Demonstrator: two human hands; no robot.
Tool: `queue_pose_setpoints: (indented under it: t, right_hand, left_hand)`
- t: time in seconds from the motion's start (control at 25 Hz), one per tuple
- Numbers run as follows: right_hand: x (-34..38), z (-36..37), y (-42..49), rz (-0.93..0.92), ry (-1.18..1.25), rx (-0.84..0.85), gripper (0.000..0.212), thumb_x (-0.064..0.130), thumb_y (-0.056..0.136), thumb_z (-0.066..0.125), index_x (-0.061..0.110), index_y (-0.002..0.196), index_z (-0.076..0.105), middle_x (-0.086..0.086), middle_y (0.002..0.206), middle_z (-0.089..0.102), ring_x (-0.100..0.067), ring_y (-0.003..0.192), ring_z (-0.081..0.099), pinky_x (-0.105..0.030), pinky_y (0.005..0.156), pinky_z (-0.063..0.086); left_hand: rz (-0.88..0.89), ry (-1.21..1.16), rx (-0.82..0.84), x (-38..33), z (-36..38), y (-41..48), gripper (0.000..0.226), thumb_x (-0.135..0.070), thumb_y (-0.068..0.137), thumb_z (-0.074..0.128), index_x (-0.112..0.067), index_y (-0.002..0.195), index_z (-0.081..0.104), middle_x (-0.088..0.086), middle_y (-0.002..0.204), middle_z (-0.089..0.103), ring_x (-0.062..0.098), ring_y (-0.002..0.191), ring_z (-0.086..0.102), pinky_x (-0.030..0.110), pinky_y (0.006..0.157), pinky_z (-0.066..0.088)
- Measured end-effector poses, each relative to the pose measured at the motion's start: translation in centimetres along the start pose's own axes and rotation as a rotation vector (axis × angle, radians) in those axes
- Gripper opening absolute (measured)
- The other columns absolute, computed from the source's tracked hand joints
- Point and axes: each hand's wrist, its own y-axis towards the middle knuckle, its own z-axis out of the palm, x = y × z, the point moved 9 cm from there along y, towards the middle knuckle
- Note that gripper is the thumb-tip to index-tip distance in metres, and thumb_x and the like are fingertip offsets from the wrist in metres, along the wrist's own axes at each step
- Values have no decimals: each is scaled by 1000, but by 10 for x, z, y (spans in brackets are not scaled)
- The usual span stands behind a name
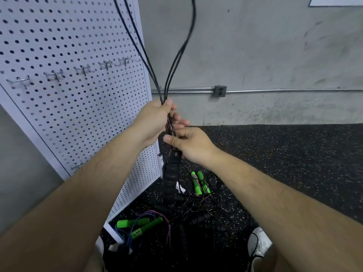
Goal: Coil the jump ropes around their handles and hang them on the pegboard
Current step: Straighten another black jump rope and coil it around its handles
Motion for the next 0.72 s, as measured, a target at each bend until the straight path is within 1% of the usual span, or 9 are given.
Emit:
queue_pose_setpoints:
  t: [0.08,0.16,0.24,0.32,0.36,0.44,0.56,0.64,0.72]
  right_hand:
    - [7,-4,1,3,-51,5,28,32,93,71,6,86,76,1,68,65,-9,55,53,-26,64,46]
    - [14,-13,5,19,-24,-5,20,32,94,69,15,92,78,11,68,68,-2,58,58,-24,67,50]
    - [20,-25,12,41,68,-52,22,27,97,66,8,92,76,12,57,63,-3,50,55,-22,56,48]
    - [25,-38,17,57,170,-117,28,20,98,64,-7,93,70,3,53,57,-11,44,50,-23,44,43]
    - [28,-44,17,60,213,-137,29,19,98,65,-9,94,70,-1,55,58,-13,45,50,-23,42,42]
    - [33,-53,19,64,252,-170,25,22,97,66,-3,93,73,-1,64,63,-9,48,54,-19,44,44]
    - [37,-59,22,72,312,-224,21,23,97,66,5,89,73,5,57,62,-7,43,52,-22,48,46]
    - [35,-59,24,78,326,-243,23,24,97,66,5,87,72,4,53,59,-12,43,49,-26,49,46]
    - [33,-58,23,83,318,-244,25,26,98,66,5,88,73,6,50,57,-13,44,50,-30,54,48]
  left_hand:
    - [12,44,9,-1,-1,2,32,-29,109,42,-1,108,56,17,86,70,34,91,75,38,77,63]
    - [13,207,27,4,-5,1,44,-44,106,45,-4,113,63,17,101,74,27,99,73,41,91,60]
    - [-6,379,98,18,-8,-5,54,-58,101,44,-12,115,68,4,97,77,21,105,70,44,102,53]
    - [-2,474,238,32,-2,-16,51,-63,99,42,-23,116,70,-7,96,77,20,108,70,45,105,50]
    - [16,485,292,36,2,-22,49,-62,99,43,-25,116,69,-5,102,77,19,107,71,46,104,50]
    - [73,522,292,34,6,-28,51,-69,92,51,-28,120,64,-6,109,75,15,103,71,44,101,52]
    - [107,727,225,29,1,-30,66,-79,73,65,-38,124,53,-12,108,68,8,98,66,34,89,51]
    - [93,822,205,33,-3,-27,51,-65,78,74,-35,114,54,-5,101,67,13,93,66,34,83,51]
    - [110,876,152,30,-5,-26,29,-51,87,73,-33,98,52,-1,89,63,17,82,63,33,73,48]
